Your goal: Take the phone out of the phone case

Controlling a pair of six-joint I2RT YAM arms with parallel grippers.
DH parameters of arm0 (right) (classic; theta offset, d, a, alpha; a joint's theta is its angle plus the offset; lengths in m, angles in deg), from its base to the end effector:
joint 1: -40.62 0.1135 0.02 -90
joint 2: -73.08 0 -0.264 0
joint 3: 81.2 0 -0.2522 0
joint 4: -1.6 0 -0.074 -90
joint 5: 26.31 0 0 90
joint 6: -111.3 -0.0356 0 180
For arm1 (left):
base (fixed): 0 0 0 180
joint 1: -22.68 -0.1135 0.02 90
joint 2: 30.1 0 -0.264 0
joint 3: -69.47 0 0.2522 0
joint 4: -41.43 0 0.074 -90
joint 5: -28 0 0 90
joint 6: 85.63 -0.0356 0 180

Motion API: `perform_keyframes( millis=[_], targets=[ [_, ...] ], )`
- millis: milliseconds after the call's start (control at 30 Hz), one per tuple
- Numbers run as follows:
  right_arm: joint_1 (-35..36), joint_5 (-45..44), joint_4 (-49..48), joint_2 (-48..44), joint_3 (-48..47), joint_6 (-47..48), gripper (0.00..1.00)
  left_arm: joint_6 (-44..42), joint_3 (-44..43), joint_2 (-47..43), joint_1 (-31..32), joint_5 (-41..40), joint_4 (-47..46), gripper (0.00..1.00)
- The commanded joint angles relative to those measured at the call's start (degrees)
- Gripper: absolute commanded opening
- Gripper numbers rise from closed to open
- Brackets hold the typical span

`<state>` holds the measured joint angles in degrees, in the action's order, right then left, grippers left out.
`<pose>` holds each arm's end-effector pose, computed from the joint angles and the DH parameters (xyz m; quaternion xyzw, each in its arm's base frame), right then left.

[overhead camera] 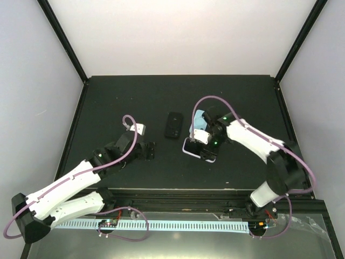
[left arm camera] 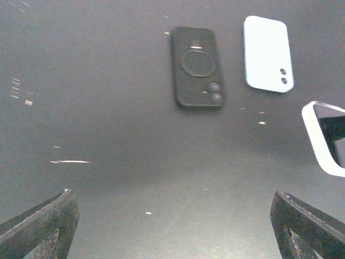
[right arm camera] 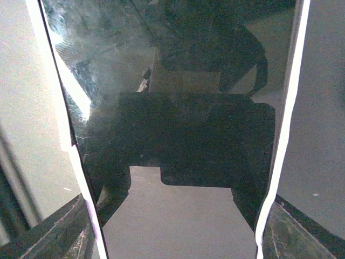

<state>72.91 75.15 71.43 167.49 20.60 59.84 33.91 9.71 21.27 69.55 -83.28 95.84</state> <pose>0.2414 0.1609 0.1977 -0.5791 0.8084 0.0978 0.0398 0.1319 -0.1219 0.2794 0.0689 0.9113 -0.0931 0.3951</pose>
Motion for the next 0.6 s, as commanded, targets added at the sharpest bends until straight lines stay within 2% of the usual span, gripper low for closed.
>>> perform_keyframes(
  millis=[0,67,133,233,367,567],
  targets=[
    [0.4,15.62,-1.22,-12.1,0.44,-5.19,0.5,11.88,3.92,-1.98,-0.21,12.16,-12.29,0.99],
    [0.4,20.28,-4.26,-14.85,2.19,-7.58,0.5,12.11,7.55,-2.83,0.2,19.91,-23.13,0.99],
    [0.4,20.24,-8.9,-16.45,4.18,-12.31,0.51,13.34,9.75,-3.62,1.03,23.0,-31.16,0.97],
    [0.4,17.68,-17.21,-19.76,9.93,-17.72,0.52,15.6,10.98,-4.7,2.46,20.75,-36.39,0.92],
    [0.36,13.3,-27.17,-23.42,15.32,-23.57,0.47,17.14,13.06,-2.92,3.68,16.46,-43.51,0.88],
    [0.4,12.04,-29.43,-23.12,14.76,-27.14,0.46,17.04,9.97,7.17,4.73,16.03,-52.08,0.87]
  ],
)
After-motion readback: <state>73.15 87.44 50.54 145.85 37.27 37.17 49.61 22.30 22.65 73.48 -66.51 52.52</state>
